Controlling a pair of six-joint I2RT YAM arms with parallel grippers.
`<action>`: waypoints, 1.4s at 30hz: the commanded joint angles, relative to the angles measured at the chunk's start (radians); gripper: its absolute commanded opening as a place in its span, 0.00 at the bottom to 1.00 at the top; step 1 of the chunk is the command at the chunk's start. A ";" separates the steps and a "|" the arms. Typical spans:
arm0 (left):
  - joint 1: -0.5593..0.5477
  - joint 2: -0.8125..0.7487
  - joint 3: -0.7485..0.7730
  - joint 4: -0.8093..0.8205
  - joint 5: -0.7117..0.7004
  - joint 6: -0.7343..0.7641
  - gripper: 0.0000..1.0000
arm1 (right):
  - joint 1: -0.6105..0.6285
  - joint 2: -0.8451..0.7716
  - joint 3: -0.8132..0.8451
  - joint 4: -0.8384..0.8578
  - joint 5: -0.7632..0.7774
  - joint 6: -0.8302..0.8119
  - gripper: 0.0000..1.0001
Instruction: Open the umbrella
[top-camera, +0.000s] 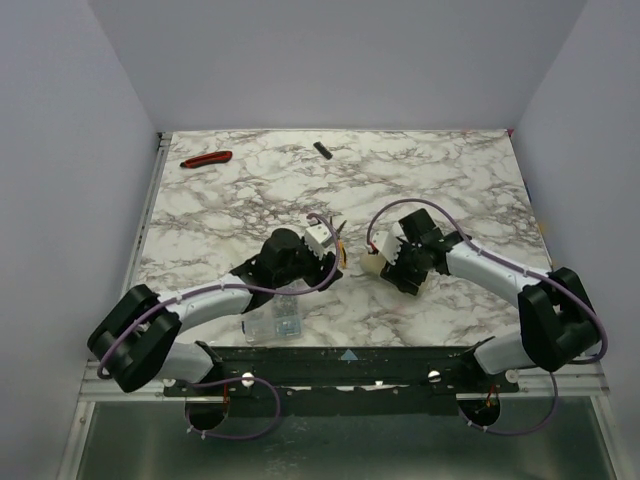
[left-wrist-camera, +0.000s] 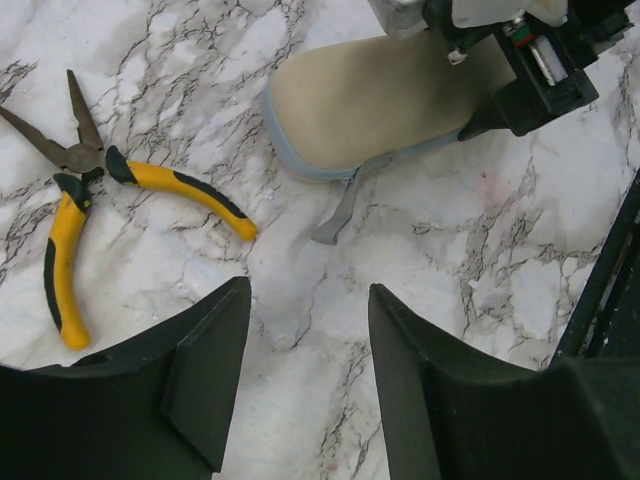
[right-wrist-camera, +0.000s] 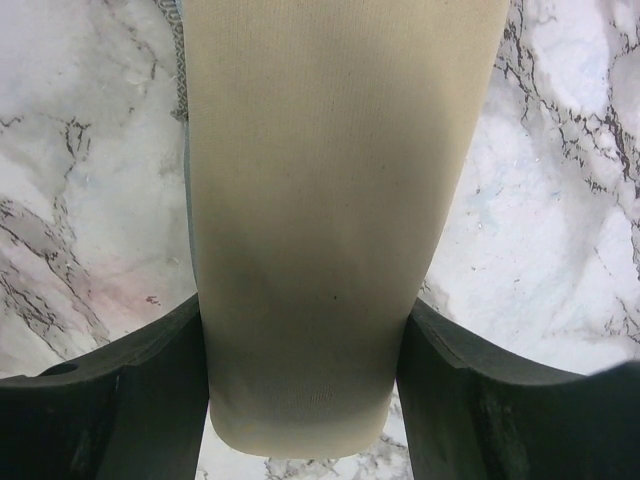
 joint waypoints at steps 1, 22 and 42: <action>-0.021 0.093 -0.004 0.155 -0.044 0.025 0.49 | -0.009 -0.025 -0.060 0.030 -0.088 -0.063 0.59; -0.084 0.425 0.074 0.397 -0.061 -0.019 0.33 | -0.009 0.005 -0.074 0.046 -0.114 0.001 0.55; -0.140 0.564 0.133 0.516 -0.083 -0.086 0.28 | -0.009 -0.016 -0.084 0.010 -0.156 0.026 0.52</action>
